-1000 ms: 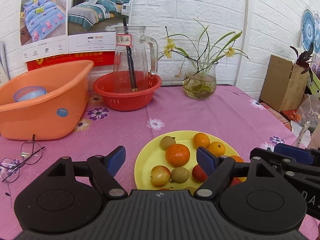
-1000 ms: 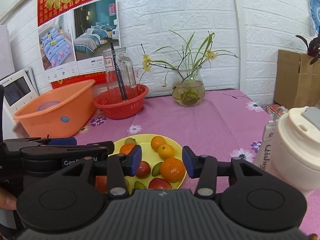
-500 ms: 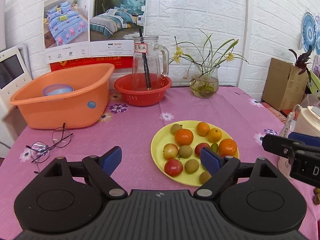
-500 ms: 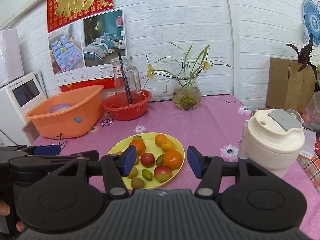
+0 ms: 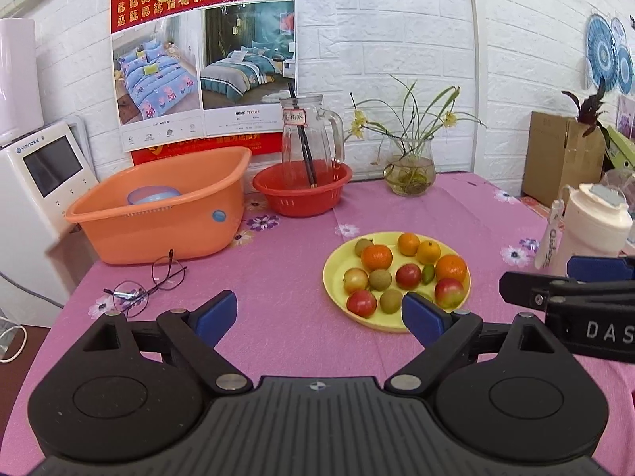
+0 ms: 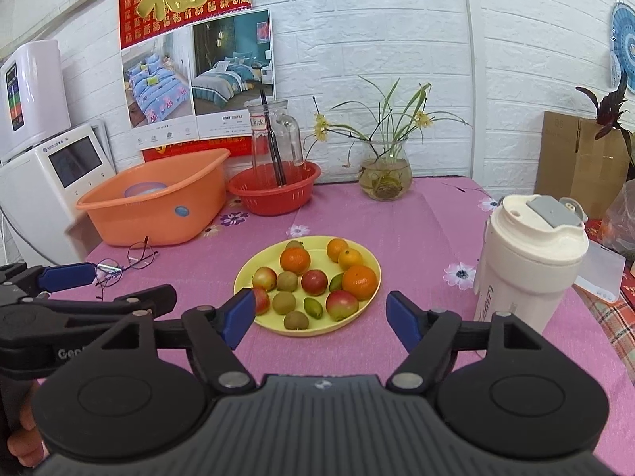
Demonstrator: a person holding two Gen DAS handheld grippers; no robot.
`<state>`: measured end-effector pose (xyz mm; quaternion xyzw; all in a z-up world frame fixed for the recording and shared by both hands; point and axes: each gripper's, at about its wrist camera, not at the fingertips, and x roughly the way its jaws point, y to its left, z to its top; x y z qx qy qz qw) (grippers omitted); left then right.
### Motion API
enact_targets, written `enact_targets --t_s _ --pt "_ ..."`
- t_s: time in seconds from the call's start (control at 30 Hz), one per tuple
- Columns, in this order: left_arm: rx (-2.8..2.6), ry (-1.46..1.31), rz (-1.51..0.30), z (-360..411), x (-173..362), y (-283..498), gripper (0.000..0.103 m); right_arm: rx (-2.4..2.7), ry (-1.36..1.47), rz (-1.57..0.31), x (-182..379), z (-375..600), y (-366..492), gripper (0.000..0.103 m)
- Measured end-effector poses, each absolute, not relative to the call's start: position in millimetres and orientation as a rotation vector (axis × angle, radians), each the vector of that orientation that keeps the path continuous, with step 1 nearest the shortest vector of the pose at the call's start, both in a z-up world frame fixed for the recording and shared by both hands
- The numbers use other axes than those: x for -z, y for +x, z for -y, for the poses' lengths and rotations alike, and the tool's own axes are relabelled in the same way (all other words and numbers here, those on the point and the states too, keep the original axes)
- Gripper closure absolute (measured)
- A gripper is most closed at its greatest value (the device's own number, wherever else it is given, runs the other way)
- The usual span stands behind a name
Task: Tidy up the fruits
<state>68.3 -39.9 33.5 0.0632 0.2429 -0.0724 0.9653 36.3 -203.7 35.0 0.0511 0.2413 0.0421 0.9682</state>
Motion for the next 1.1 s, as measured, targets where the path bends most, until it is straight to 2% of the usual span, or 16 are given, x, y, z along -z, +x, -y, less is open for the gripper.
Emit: enact_targets --t_s 0.3,1.1 --pt "0.112 0.084 -0.557 32 -21 60 0.014 -0.082 0.100 -0.516 -29 202 32 0.039" --pt "0.124 0.093 -0.562 36 -22 62 0.014 -0.087 0.101 -0.524 -27 203 34 0.039"
